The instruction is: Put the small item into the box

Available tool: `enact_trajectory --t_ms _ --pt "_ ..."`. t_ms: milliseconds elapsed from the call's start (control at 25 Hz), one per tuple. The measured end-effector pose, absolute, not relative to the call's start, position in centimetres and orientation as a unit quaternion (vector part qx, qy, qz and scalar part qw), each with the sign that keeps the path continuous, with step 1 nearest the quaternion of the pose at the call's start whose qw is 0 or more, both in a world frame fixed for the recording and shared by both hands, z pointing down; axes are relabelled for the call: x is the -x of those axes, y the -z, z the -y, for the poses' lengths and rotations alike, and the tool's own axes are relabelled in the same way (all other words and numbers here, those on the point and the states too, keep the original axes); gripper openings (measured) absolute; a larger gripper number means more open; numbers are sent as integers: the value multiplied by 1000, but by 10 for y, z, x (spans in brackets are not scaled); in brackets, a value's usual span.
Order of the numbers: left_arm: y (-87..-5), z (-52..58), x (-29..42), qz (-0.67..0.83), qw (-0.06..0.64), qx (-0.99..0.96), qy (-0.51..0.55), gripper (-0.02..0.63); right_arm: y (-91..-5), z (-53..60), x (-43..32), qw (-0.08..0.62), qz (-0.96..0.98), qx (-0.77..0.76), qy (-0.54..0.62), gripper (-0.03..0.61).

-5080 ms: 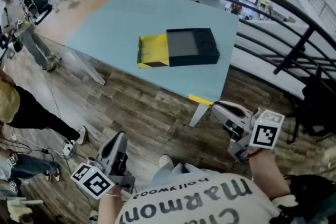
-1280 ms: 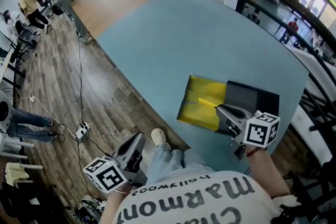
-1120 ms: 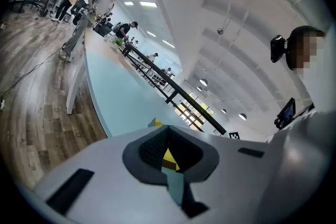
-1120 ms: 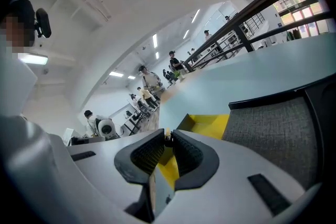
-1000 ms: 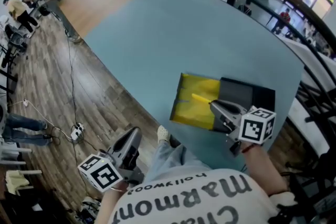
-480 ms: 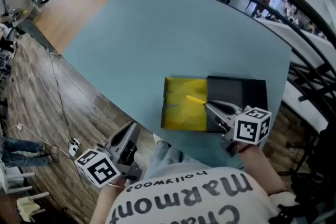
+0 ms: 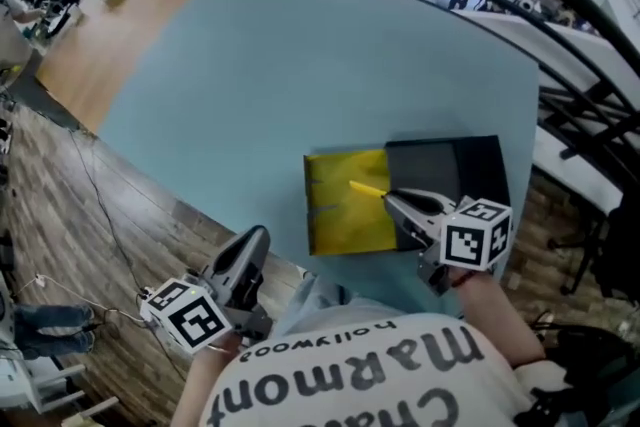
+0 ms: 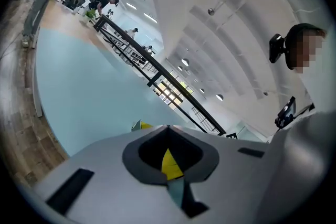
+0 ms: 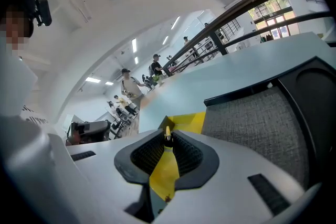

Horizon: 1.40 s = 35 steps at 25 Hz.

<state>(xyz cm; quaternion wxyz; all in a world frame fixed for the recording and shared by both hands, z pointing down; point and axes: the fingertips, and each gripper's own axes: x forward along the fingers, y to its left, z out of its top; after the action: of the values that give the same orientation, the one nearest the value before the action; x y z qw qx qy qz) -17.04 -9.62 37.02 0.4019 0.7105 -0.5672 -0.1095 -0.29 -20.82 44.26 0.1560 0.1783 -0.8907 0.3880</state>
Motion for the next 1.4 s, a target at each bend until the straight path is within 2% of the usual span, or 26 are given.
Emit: enact_trajectory --t_ms 680,1400 --pt "-393 148 179 476 444 -755 76 2 -451 218 24 168 873 -246 -387 71" --pt "-414 169 198 400 483 -776 66 2 -467 202 56 228 851 -283 -379 71"
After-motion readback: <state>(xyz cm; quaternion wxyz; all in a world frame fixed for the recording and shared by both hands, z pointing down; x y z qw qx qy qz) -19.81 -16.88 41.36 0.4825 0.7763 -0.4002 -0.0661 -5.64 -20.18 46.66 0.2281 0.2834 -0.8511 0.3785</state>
